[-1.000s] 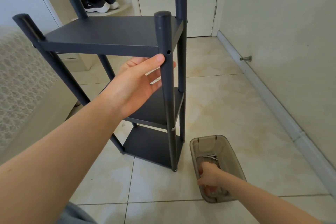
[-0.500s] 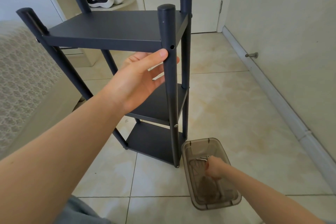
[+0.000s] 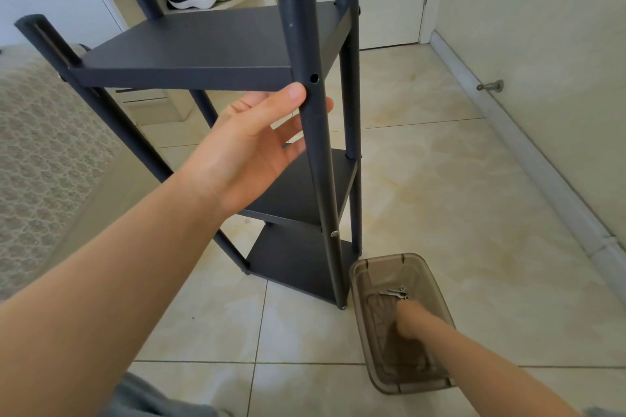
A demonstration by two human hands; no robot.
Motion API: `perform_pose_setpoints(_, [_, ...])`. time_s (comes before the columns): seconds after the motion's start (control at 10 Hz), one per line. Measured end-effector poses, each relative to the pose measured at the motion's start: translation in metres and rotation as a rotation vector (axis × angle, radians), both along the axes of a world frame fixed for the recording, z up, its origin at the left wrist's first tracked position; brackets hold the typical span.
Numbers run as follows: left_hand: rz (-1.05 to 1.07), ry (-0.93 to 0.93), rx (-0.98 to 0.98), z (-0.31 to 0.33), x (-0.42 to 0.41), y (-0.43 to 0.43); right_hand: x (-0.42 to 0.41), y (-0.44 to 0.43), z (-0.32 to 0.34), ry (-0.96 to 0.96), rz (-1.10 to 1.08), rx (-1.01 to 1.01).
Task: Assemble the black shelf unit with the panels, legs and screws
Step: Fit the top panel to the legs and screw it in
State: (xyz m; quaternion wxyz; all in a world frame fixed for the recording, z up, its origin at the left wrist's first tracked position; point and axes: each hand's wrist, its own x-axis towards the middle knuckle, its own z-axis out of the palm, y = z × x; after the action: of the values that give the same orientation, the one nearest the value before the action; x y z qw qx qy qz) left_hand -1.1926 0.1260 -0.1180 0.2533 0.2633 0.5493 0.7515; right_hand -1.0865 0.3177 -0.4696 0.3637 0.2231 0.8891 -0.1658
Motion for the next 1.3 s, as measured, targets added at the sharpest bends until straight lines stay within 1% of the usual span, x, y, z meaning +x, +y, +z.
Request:
perform_pose_setpoints(0.2, [-0.01,-0.011,0.011,0.0,0.0,-0.001,0.001,0.002,-0.01,-0.033,0.032,0.011])
perform_pose_setpoints(0.3, [-0.006,-0.01,0.007,0.0,0.001,0.0,0.005,0.006,-0.021,0.02,0.147,0.061])
perform_pose_setpoints(0.4, [0.001,-0.018,0.009,0.001,0.0,-0.001,0.004,0.009,-0.028,0.038,0.325,0.122])
perform_pose_setpoints(0.5, [-0.002,-0.018,0.006,0.0,0.0,-0.001,0.004,0.005,-0.022,0.088,0.298,0.091])
perform_pose_setpoints(0.6, [-0.006,-0.013,0.003,0.0,0.0,-0.001,0.004,0.002,-0.018,0.07,0.106,0.045])
perform_pose_setpoints(0.8, [-0.003,-0.012,0.013,0.001,0.002,0.0,0.006,0.002,-0.021,0.121,0.041,0.019])
perform_pose_setpoints(1.0, [-0.015,-0.029,0.024,0.0,-0.002,0.0,0.004,0.002,-0.021,0.074,0.054,0.016])
perform_pose_setpoints(1.1, [-0.021,-0.033,0.028,0.0,-0.002,-0.001,0.005,0.003,-0.02,0.077,0.078,0.029])
perform_pose_setpoints(1.3, [-0.006,-0.012,0.01,0.001,0.001,-0.001,0.012,0.004,-0.023,0.096,0.116,-0.02])
